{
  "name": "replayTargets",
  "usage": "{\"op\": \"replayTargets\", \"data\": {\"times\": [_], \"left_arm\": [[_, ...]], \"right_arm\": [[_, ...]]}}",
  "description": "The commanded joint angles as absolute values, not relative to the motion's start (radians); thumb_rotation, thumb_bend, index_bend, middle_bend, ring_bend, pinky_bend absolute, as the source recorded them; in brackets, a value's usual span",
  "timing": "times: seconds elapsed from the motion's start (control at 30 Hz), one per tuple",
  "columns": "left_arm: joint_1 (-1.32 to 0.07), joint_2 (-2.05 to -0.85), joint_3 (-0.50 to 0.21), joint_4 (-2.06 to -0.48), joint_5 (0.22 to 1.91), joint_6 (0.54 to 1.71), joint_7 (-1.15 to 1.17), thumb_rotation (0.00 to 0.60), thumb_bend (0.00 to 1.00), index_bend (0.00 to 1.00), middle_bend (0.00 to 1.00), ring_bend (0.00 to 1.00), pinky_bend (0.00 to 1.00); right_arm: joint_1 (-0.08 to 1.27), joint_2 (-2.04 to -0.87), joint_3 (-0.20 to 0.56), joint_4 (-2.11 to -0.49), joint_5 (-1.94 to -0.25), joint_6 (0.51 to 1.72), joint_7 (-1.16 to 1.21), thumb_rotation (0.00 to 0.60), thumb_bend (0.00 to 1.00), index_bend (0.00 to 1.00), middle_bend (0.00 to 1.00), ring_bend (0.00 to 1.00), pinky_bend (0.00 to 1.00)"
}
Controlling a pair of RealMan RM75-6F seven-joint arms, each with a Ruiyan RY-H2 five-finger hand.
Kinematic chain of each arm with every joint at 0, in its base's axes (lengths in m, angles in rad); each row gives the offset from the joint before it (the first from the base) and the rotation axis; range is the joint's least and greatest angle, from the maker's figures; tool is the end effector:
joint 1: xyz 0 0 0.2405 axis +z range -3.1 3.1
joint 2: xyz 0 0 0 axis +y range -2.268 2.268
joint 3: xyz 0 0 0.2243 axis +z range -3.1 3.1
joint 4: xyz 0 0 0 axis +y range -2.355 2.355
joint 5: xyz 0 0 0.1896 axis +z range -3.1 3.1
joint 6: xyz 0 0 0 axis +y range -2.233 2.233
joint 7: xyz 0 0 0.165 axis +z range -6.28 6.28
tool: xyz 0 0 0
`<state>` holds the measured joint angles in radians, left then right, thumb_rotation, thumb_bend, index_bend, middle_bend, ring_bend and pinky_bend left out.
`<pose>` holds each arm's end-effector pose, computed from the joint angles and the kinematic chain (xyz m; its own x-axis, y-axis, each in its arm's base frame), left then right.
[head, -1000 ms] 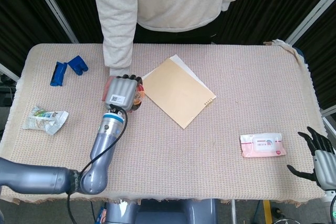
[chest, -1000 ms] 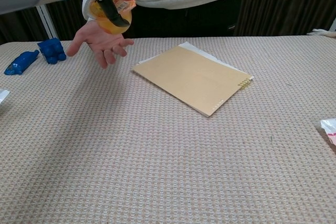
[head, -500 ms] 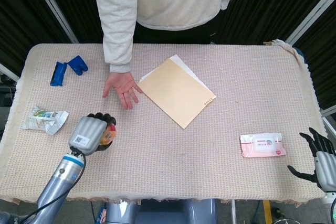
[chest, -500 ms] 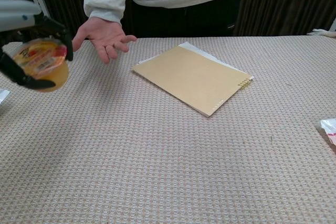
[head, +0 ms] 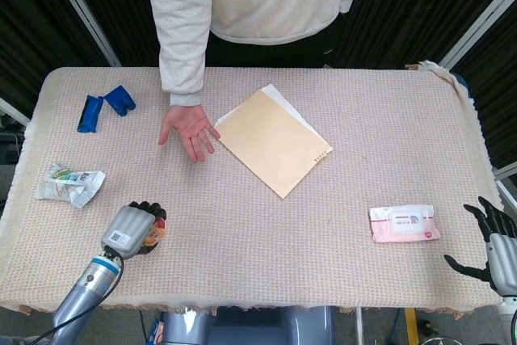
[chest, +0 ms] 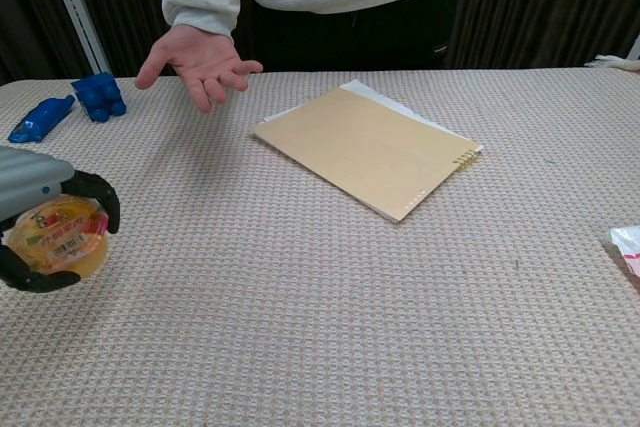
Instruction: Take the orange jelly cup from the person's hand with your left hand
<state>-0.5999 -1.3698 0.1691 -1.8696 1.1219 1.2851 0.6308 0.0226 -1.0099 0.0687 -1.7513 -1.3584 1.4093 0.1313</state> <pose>-0.1662 0.2339 0.0235 0.6171 0.3054 0.7252 0.7803 -0.3563 -0.5139 -0.2920 -0.1805 0.1816 0.2182 -0.0589 0.9741 -0.9562 0.1869 0.2254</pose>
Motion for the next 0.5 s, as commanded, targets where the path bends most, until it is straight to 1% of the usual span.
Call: {"op": "replayTargets", "data": {"times": [0.03,0.07,0.1,0.2,0.3,0.37,0.5], "left_arm": [[-0.603,-1.43,0.143,-1.806,1.064,1.229,0.656,0.6,0.35,0.35,0.05,0.04,0.11],[-0.605,-1.435,0.142,-1.8,1.057,1.222,0.662,0.6,0.3,0.26,0.01,0.01,0.06],[-0.608,-1.444,0.139,-1.79,1.044,1.213,0.677,0.6,0.25,0.18,0.0,0.0,0.03],[-0.611,-1.458,0.131,-1.779,1.02,1.201,0.707,0.6,0.18,0.04,0.0,0.0,0.0],[-0.606,-1.449,0.122,-1.792,1.02,1.212,0.712,0.6,0.16,0.0,0.0,0.0,0.0],[-0.6,-1.435,0.118,-1.806,1.031,1.225,0.707,0.6,0.16,0.0,0.0,0.0,0.0],[-0.567,-1.366,0.121,-1.891,1.09,1.288,0.663,0.6,0.17,0.02,0.0,0.0,0.0]], "right_arm": [[0.021,-1.009,0.069,-1.751,-1.359,1.411,0.132,0.6,0.07,0.15,0.0,0.0,0.0],[0.021,-1.009,0.069,-1.751,-1.359,1.412,0.133,0.6,0.07,0.15,0.0,0.0,0.0],[0.021,-1.009,0.069,-1.75,-1.358,1.411,0.134,0.6,0.07,0.15,0.0,0.0,0.0],[0.019,-1.008,0.07,-1.749,-1.358,1.413,0.137,0.6,0.07,0.15,0.0,0.0,0.0],[0.018,-1.007,0.069,-1.747,-1.36,1.415,0.138,0.6,0.07,0.15,0.0,0.0,0.0],[0.017,-1.006,0.069,-1.747,-1.362,1.417,0.138,0.6,0.07,0.15,0.0,0.0,0.0],[0.015,-1.005,0.068,-1.747,-1.364,1.419,0.138,0.6,0.07,0.15,0.0,0.0,0.0]]}}
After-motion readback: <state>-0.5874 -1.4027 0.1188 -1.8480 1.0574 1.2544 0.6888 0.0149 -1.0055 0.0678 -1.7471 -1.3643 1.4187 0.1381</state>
